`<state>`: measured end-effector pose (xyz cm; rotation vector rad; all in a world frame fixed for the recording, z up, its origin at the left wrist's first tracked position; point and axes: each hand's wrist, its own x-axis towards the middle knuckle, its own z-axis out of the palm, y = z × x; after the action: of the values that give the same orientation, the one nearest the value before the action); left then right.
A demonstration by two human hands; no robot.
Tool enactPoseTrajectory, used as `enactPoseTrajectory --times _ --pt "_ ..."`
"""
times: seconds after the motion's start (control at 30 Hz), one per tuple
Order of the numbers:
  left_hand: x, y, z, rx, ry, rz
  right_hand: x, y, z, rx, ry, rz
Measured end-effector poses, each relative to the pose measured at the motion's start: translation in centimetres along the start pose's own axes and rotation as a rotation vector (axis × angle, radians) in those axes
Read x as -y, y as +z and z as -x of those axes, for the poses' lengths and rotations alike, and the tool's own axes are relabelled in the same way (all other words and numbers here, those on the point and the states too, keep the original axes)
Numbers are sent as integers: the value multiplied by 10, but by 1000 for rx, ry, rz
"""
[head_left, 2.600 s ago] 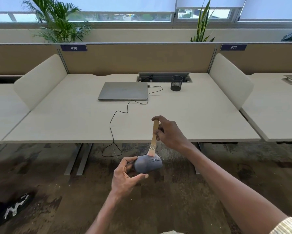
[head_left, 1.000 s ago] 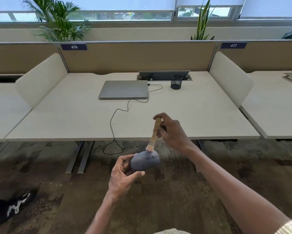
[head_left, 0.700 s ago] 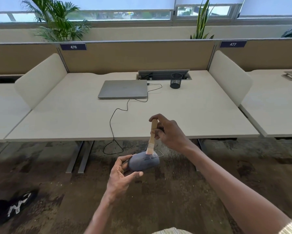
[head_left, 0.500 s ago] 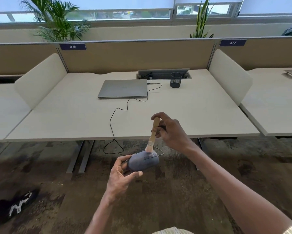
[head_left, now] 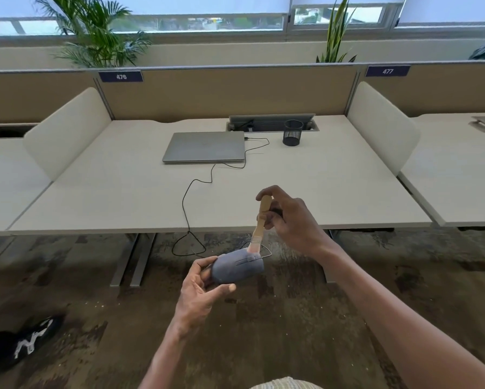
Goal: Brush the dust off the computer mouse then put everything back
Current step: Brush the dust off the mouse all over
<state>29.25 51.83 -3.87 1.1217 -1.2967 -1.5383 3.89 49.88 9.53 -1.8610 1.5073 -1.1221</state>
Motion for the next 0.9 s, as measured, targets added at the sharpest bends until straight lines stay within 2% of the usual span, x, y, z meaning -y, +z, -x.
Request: enactPoseTrajectory --times 0.13,0.3,0.43,0.57,0.7,0.9 --pt "-1 2 -2 27 6 -18 2 7 -1 60 -6 21" --pt "-2 4 -4 30 3 -23 -1 5 -3 -3 -10 7" --pt "-3 4 -7 41 -6 -11 -3 6 -2 25 -23 38" --pt "-6 7 -7 35 -23 9 -6 4 1 -54 -29 14" --pt "-4 6 -9 44 -17 17 -4 7 3 -13 -32 51" --pt "-6 6 -7 26 -6 46 -6 -5 8 -91 -29 43"
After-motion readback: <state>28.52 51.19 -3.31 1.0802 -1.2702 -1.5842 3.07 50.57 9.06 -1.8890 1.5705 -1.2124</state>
